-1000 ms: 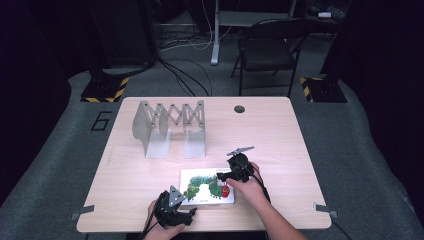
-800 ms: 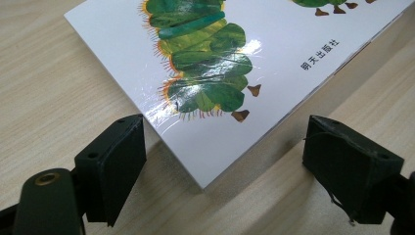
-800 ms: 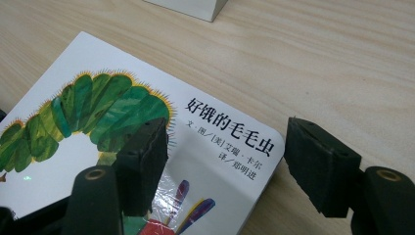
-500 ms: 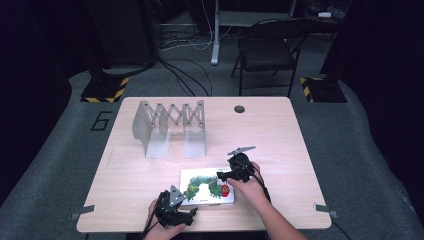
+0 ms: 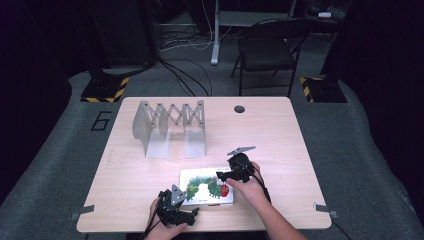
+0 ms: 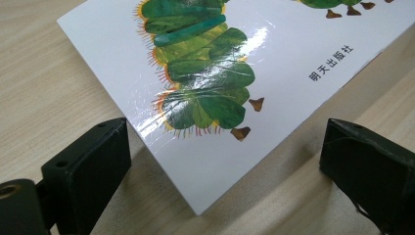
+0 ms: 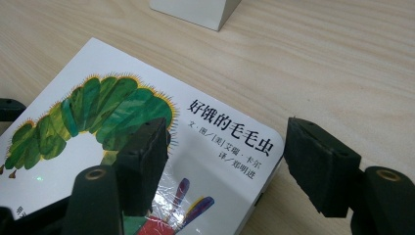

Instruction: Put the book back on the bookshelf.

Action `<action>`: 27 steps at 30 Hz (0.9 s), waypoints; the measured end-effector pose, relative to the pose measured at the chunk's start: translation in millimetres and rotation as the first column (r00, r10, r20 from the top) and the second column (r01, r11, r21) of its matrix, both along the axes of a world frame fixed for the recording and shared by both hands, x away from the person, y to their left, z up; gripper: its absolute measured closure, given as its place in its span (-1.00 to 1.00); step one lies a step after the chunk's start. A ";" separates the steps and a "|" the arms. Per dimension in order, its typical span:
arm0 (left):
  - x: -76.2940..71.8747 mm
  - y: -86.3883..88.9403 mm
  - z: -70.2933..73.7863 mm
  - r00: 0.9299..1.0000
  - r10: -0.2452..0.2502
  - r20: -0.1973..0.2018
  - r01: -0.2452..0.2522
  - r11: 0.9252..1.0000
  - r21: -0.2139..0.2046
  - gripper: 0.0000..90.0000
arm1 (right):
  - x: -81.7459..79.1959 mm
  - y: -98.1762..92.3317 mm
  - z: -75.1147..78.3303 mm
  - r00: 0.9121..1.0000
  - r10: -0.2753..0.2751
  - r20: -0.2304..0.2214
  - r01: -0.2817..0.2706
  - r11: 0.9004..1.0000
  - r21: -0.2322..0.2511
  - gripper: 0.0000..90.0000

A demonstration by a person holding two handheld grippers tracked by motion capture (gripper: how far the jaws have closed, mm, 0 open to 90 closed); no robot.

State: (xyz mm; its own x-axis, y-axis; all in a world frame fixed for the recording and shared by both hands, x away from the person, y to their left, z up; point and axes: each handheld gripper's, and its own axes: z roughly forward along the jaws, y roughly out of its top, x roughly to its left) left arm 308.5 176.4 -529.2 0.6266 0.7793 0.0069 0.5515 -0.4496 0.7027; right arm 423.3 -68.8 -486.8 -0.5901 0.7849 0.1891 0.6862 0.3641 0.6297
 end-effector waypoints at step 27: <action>6.9 -3.9 0.1 0.999 0.033 -0.005 -0.033 0.999 0.021 -1.00 | -4.2 2.0 9.1 1.000 0.006 0.019 -0.006 1.000 0.017 -0.27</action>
State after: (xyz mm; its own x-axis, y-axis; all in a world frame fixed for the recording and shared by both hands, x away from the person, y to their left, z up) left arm 315.3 172.5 -529.1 0.6008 0.7991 0.0201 0.5700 -0.4459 0.6901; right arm 419.1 -66.8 -477.7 -0.5984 0.7780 0.1914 0.6718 0.3570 0.6490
